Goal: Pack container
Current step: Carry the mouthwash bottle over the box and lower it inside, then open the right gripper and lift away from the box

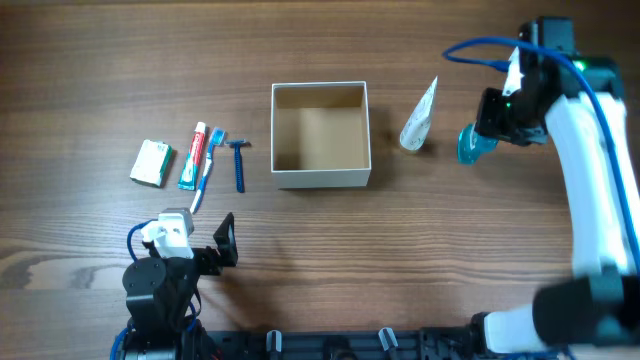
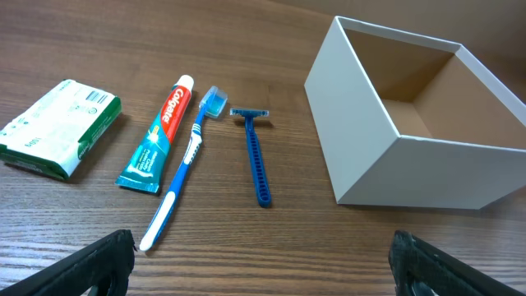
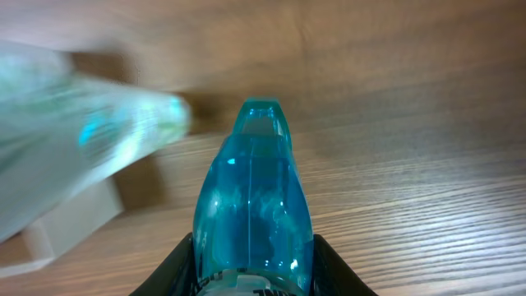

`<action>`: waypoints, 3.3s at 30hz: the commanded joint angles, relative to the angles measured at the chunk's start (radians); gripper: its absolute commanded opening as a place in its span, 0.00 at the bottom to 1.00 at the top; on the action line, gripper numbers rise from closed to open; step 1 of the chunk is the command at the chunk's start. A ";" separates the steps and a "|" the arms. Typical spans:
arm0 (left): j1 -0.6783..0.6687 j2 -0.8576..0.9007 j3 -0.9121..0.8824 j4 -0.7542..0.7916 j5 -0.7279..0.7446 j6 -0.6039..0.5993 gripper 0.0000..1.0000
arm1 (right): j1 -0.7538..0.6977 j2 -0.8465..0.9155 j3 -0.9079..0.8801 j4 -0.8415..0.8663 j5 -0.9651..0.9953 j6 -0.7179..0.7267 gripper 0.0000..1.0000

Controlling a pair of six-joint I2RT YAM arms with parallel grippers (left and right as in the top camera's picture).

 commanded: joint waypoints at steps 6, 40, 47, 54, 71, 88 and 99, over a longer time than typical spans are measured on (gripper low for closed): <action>0.007 -0.009 -0.007 0.000 0.027 0.012 1.00 | 0.241 -0.354 0.065 -0.039 0.002 0.149 0.04; 0.007 -0.009 -0.007 -0.001 0.027 0.012 1.00 | 0.541 0.249 0.087 0.453 0.155 0.093 0.04; 0.007 -0.009 -0.007 -0.001 0.027 0.012 1.00 | 0.525 0.295 0.087 0.454 0.156 0.141 0.04; 0.007 -0.009 -0.007 0.000 0.027 0.012 1.00 | 0.507 0.333 0.087 0.452 0.153 0.148 0.04; 0.007 -0.009 -0.007 -0.001 0.027 0.012 1.00 | 0.509 0.293 0.088 0.496 0.147 0.137 0.82; 0.007 -0.009 -0.007 -0.001 0.027 0.012 1.00 | 0.448 -0.163 0.087 0.262 0.190 0.115 0.71; 0.007 -0.009 -0.007 0.000 0.027 0.012 1.00 | 0.204 0.081 0.085 0.166 0.089 0.158 0.63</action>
